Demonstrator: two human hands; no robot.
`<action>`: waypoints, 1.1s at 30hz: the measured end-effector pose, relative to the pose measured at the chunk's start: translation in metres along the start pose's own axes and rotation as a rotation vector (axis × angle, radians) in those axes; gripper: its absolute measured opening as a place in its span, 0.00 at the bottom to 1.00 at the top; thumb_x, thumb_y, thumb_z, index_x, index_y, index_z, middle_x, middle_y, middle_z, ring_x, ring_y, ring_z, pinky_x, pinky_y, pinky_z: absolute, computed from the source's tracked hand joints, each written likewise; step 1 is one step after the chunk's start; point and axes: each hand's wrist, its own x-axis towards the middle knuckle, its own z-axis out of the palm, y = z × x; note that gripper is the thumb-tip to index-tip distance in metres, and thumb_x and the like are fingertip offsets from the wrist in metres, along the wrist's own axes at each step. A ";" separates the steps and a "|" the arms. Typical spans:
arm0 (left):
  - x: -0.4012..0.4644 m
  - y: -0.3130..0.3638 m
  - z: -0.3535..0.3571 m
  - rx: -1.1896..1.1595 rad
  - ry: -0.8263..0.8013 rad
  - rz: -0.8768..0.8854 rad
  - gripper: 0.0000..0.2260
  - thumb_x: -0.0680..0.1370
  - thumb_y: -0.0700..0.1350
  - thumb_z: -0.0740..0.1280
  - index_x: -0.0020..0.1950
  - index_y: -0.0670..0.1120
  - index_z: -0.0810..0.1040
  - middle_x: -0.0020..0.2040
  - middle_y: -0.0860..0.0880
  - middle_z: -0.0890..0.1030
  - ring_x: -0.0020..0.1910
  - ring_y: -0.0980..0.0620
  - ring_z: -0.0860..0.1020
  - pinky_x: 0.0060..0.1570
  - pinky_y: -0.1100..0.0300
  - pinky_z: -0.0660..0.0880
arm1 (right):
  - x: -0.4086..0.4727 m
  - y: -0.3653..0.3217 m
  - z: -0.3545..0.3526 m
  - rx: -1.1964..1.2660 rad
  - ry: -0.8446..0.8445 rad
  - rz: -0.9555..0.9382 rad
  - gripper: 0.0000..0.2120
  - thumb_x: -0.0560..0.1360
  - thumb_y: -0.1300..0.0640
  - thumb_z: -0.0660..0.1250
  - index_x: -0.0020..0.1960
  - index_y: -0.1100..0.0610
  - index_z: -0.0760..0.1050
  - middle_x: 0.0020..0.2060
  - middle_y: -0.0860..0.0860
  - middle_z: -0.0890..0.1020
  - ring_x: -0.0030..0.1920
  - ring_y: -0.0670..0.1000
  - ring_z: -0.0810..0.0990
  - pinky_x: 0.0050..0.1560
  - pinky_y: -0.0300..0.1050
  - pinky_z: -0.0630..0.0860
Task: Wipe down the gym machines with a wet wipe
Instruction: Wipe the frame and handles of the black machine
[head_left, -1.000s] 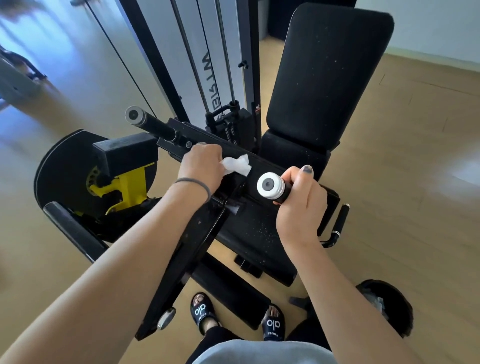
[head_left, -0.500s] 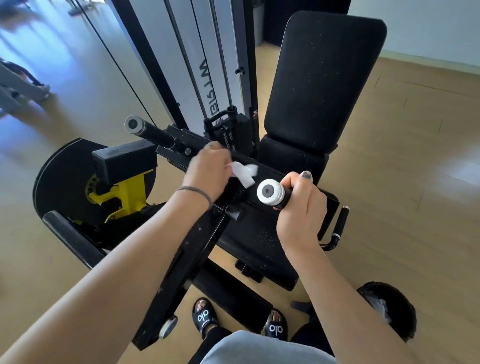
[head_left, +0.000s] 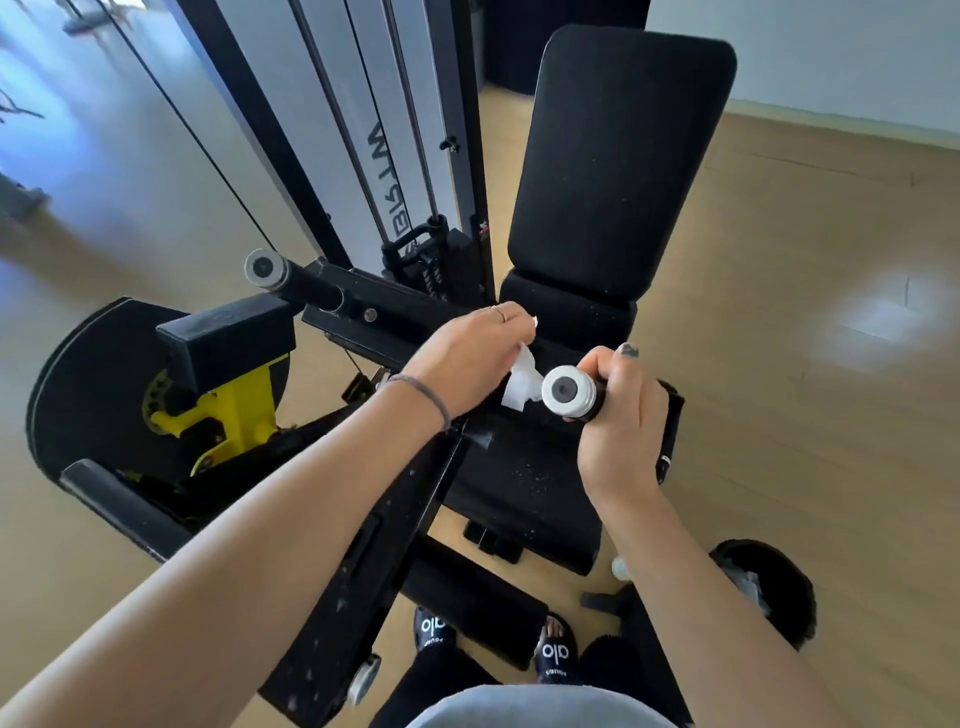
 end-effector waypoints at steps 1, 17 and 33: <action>0.003 -0.002 0.002 0.013 -0.024 0.011 0.11 0.82 0.40 0.58 0.59 0.44 0.77 0.57 0.45 0.78 0.51 0.44 0.78 0.49 0.47 0.77 | 0.000 0.000 0.000 0.007 -0.004 0.010 0.26 0.82 0.59 0.51 0.25 0.48 0.62 0.23 0.44 0.66 0.29 0.46 0.62 0.36 0.47 0.60; 0.018 0.018 -0.001 0.115 -0.137 0.265 0.09 0.82 0.41 0.60 0.60 0.49 0.73 0.54 0.53 0.78 0.51 0.50 0.80 0.45 0.57 0.76 | -0.003 0.002 0.003 0.051 0.069 0.019 0.24 0.84 0.68 0.50 0.29 0.61 0.64 0.24 0.42 0.68 0.30 0.42 0.64 0.35 0.32 0.62; 0.006 -0.022 0.016 0.064 -0.054 0.265 0.24 0.80 0.37 0.62 0.75 0.53 0.67 0.69 0.55 0.74 0.66 0.52 0.75 0.65 0.58 0.71 | -0.005 0.000 0.008 0.064 0.107 0.011 0.20 0.82 0.64 0.52 0.31 0.67 0.65 0.28 0.57 0.70 0.32 0.52 0.65 0.34 0.41 0.61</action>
